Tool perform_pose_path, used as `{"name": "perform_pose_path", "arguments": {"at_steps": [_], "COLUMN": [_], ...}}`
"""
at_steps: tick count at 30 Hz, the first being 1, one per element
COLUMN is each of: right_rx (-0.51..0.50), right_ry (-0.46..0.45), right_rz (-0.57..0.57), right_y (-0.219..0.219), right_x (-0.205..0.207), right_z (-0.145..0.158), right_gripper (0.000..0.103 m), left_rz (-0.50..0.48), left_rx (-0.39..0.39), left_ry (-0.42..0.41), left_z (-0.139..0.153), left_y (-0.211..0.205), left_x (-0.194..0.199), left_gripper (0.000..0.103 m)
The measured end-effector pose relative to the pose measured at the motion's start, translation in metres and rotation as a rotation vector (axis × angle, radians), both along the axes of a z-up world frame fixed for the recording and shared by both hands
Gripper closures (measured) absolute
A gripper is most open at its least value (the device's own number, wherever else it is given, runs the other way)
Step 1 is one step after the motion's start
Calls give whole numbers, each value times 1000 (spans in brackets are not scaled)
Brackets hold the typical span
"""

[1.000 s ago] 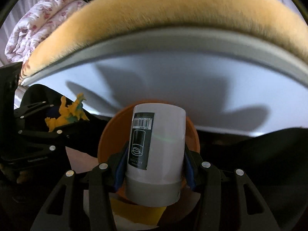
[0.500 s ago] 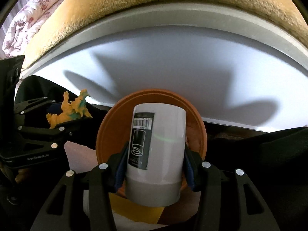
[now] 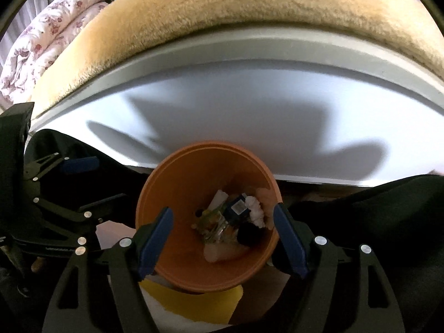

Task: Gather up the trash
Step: 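Lower both tools over the orange bucket and release dinosaur and cylinder, then grasp the wooden block with the right tool while the left tool grasps the white juice pouch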

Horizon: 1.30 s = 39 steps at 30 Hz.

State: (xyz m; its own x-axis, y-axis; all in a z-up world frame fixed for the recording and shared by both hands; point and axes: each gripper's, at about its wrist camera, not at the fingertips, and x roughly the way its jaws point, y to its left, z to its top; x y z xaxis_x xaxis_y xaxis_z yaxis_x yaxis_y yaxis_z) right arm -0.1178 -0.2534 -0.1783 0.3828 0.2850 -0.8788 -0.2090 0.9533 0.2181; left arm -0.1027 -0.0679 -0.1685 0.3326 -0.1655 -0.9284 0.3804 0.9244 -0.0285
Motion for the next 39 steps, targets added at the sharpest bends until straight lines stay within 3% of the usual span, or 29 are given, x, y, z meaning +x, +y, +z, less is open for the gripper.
{"name": "perform_pose_path", "arguments": {"at_steps": [7,12,15,19,21,26,34,37,39], "right_rx": [40,170,204,185,186,193,38,16,1], "right_ry": [-75,-168,-276,-425,-423,-360,-317,-268,-215], "right_rz": [4,12,-90,-296,-362,-384,-345,-343,-337], "right_y": [-18,-53,-102,-176,-195,-198,-166,-163,-161], "right_x": [-6,3,36,87,113,177,274,314,336], "right_z": [37,98,150,196,196,174,153,143,134], "right_gripper": [30,27,20,19,19,19,19,20,26], "left_rz": [-3,0,10,52,78,120,154,163,171], "left_rx": [-19,-106,-114,-124,-141,-138,-156,-148,-149], "left_ry": [-107,-187,-246,-285,-285,-294,-274,-275,-272], "left_z": [46,95,116,134,139,144,150,153,155], "left_y": [5,15,14,8,5,-3,-11,-13,-13], "left_x": [-10,-10,-3,19,32,61,90,98,103], "left_gripper": [14,14,12,12,12,12,12,12,12]}}
